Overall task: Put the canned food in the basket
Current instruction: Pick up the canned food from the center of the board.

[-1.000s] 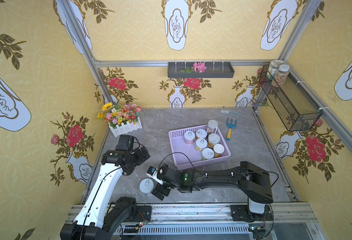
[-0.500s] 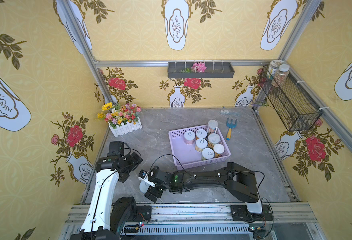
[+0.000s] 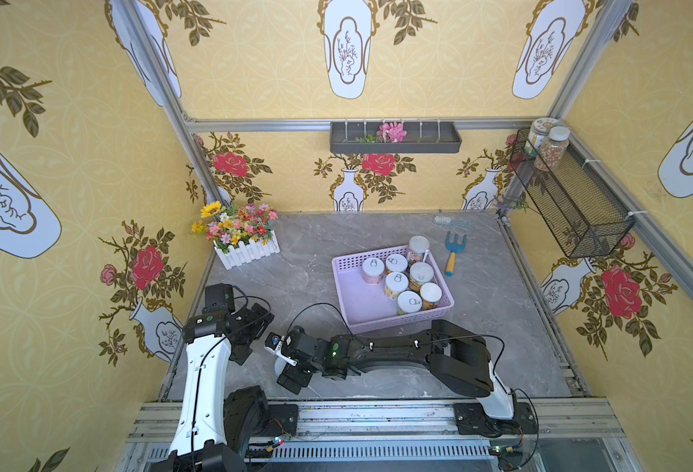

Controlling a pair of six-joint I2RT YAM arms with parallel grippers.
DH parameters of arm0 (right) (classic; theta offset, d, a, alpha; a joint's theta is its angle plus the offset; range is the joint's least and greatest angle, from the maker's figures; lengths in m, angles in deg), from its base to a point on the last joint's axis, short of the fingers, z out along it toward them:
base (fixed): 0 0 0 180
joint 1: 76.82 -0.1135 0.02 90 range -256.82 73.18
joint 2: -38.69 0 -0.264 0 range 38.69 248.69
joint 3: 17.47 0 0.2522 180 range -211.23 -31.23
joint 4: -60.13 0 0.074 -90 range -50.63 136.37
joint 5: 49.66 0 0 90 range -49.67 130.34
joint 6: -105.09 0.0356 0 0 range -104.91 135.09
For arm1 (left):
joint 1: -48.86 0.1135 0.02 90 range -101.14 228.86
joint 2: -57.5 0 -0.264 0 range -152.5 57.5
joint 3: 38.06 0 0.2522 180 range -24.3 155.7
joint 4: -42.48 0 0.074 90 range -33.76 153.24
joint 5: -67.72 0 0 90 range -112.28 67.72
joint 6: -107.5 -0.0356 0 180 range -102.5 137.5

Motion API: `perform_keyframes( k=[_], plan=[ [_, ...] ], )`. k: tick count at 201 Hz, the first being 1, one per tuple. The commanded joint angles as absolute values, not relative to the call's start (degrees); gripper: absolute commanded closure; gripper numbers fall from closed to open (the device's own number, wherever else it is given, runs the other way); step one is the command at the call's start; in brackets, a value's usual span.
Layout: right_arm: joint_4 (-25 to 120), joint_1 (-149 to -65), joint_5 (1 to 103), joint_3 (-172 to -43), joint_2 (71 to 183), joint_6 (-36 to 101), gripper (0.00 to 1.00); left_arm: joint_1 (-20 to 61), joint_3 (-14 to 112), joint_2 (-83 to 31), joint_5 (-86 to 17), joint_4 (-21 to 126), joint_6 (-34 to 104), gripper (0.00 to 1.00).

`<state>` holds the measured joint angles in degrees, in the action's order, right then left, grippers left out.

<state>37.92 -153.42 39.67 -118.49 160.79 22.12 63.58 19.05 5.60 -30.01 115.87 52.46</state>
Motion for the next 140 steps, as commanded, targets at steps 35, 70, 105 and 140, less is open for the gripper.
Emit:
perform_keyframes(
  k=[35,70,105,140],
  plan=[
    [37.4,-153.6,40.4,-120.9,163.0,21.9,0.11,68.2,18.5,5.0,-33.6,114.7,50.2,0.00],
    [37.5,-153.6,40.8,-121.3,163.7,22.0,0.15,69.3,18.6,4.9,-33.7,114.9,49.1,0.00],
    [37.7,-153.6,41.1,-121.1,163.6,22.3,0.24,69.3,18.3,4.7,-34.3,114.9,48.7,0.00],
    [38.2,-153.6,41.3,-119.9,162.4,22.7,0.34,69.4,18.3,4.0,-34.2,115.7,48.1,0.00]
  ],
)
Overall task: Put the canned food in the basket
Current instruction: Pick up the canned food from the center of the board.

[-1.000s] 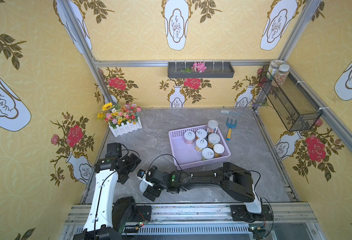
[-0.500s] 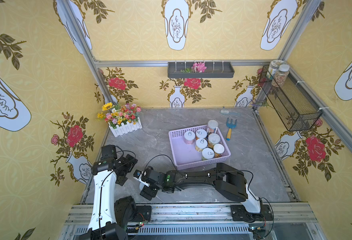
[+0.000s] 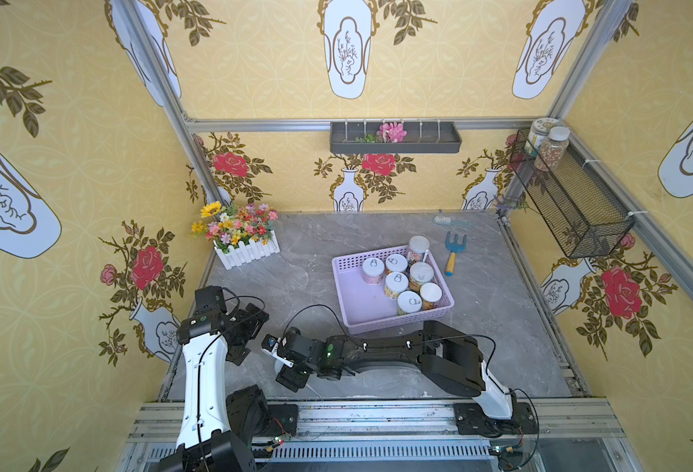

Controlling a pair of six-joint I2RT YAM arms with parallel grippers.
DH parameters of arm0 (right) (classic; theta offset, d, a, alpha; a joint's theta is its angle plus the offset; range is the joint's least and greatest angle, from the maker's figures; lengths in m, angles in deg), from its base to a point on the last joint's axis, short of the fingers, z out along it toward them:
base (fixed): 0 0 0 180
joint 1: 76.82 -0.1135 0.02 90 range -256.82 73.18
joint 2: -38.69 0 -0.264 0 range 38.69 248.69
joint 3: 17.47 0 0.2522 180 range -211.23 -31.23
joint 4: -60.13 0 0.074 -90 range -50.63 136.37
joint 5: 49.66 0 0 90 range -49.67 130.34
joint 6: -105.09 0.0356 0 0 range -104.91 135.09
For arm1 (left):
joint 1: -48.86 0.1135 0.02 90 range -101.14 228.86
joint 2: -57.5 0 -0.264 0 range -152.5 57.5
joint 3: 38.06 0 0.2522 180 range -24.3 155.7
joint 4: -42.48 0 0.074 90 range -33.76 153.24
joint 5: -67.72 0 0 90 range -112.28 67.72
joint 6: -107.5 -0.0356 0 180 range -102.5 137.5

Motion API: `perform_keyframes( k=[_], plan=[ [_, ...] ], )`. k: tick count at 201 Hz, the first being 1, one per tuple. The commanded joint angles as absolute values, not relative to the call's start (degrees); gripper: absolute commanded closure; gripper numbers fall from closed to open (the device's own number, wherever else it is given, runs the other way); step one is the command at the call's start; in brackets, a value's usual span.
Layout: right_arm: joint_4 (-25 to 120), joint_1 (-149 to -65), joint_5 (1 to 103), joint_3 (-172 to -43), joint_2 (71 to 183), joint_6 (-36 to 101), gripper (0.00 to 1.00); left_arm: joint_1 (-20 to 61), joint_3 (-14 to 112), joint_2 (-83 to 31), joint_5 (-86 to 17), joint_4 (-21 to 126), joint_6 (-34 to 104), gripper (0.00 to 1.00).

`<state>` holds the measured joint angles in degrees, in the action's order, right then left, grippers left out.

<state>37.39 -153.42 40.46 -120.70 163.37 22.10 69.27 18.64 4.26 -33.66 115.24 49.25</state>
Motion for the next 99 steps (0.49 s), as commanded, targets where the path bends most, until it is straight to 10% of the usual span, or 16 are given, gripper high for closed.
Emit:
perform_keyframes(
  k=[1,99],
  plan=[
    [38.3,-153.6,41.3,-119.8,162.4,22.8,0.34,69.3,18.3,4.1,-34.2,115.7,48.1,0.00],
    [42.6,-152.5,41.0,-111.0,153.2,26.8,0.46,67.7,18.8,4.1,-39.7,113.6,47.1,0.00]
  ],
)
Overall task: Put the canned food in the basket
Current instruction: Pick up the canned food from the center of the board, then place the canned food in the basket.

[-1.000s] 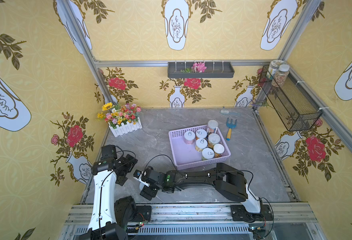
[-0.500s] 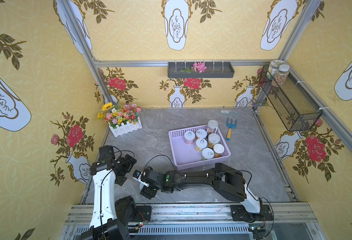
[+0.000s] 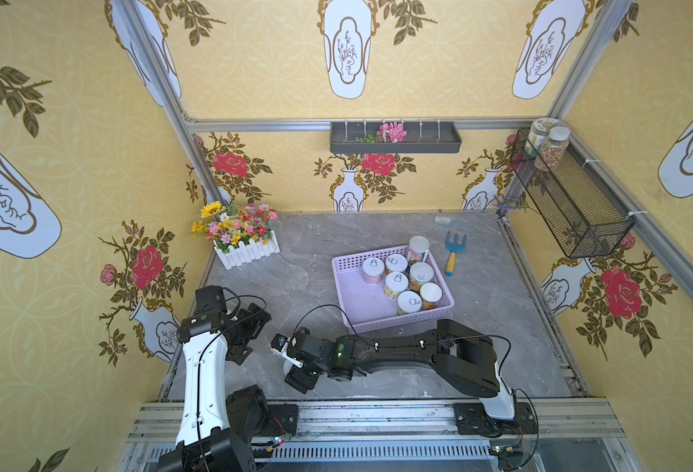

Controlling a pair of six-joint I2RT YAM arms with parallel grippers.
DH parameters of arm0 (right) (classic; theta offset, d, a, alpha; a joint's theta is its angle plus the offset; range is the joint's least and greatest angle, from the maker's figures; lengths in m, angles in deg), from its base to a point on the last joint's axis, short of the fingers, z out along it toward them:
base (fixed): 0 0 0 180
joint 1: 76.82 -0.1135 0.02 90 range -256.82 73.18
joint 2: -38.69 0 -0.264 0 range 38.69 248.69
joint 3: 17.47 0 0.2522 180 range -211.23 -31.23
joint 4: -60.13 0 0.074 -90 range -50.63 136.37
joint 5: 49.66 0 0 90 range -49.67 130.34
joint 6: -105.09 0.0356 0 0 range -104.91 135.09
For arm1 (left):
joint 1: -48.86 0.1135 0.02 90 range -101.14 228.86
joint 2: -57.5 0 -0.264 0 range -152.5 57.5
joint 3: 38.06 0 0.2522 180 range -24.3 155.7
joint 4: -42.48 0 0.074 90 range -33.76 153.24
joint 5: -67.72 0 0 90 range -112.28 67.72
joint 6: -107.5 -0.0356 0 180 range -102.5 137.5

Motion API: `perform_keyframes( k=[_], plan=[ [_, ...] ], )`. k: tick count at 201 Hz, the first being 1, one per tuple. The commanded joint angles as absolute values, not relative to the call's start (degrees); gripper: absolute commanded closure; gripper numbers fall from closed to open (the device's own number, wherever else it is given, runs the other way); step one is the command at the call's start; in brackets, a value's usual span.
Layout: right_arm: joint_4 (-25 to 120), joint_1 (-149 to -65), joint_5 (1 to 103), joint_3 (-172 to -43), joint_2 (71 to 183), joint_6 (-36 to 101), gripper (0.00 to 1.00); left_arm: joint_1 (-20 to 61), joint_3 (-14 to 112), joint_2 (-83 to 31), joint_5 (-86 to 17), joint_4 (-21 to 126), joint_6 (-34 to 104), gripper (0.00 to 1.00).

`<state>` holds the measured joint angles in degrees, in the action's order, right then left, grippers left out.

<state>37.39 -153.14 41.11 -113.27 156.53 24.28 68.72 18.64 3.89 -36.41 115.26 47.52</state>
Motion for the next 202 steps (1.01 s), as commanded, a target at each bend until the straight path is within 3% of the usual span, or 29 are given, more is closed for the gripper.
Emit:
perform_keyframes(
  k=[1,144,202],
  plan=[
    [42.7,-152.5,41.0,-110.8,153.0,26.9,0.46,67.5,18.8,4.1,-39.8,113.6,47.1,0.00],
    [45.2,-137.9,39.1,-93.1,128.3,33.5,0.46,30.0,25.5,0.4,-30.3,96.3,58.7,0.00],
    [44.2,-129.9,39.6,-89.5,124.0,35.5,0.47,23.1,25.8,0.1,-30.7,91.0,56.6,0.00]
  ],
)
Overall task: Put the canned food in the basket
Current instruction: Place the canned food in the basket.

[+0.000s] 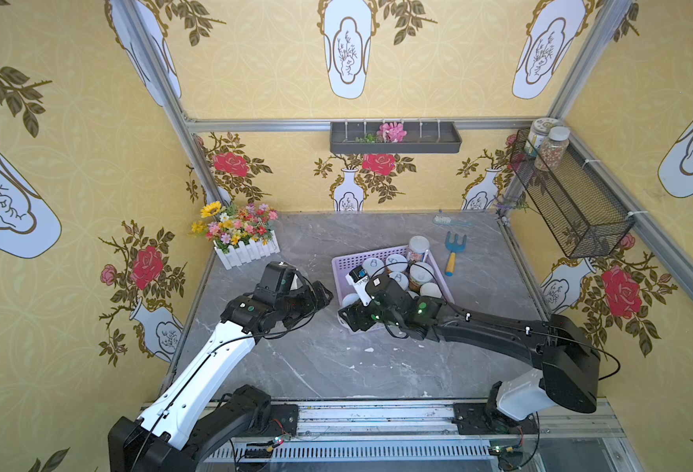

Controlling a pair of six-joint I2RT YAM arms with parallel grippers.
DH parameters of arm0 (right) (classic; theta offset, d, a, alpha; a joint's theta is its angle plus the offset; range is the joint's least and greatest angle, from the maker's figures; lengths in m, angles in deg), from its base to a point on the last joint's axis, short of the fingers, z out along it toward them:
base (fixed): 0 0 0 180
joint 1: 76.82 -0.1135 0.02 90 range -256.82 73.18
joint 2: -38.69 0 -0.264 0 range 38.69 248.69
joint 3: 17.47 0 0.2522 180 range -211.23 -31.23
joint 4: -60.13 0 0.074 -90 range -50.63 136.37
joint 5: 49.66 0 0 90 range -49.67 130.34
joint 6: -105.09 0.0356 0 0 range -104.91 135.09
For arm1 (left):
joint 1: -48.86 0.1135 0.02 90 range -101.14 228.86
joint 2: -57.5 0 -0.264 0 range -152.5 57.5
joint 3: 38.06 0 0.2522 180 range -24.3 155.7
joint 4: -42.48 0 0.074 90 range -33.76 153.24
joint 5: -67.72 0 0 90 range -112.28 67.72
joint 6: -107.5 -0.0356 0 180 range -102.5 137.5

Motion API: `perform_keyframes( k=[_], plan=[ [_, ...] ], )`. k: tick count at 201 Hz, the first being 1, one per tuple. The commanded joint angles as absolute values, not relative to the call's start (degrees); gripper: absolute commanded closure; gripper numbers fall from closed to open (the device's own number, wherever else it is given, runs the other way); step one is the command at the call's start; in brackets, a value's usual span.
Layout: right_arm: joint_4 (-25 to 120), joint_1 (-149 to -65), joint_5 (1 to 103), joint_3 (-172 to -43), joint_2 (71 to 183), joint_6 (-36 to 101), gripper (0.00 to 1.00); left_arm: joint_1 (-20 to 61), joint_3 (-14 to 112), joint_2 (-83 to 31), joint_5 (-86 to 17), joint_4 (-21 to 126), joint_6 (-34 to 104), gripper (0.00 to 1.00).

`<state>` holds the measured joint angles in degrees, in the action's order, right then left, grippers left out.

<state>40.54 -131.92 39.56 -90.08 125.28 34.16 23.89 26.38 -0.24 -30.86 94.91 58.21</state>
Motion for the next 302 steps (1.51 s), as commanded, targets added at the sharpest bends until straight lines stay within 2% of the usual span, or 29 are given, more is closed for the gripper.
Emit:
perform_keyframes(
  k=[1,44,171,302],
  plan=[
    [44.1,-129.7,39.6,-89.4,123.9,35.5,0.47,23.1,25.8,0.1,-30.7,91.0,56.5,0.00],
    [41.2,-124.6,38.3,-89.1,124.1,37.1,0.47,20.0,23.2,2.3,-34.6,86.1,53.1,0.00],
    [34.6,-122.7,28.3,-94.1,133.9,37.4,0.49,5.4,18.2,1.8,-25.6,78.6,51.9,0.00],
    [29.5,-122.5,24.9,-96.2,140.3,37.9,0.50,4.6,16.6,0.3,-25.2,76.9,51.1,0.00]
  ],
)
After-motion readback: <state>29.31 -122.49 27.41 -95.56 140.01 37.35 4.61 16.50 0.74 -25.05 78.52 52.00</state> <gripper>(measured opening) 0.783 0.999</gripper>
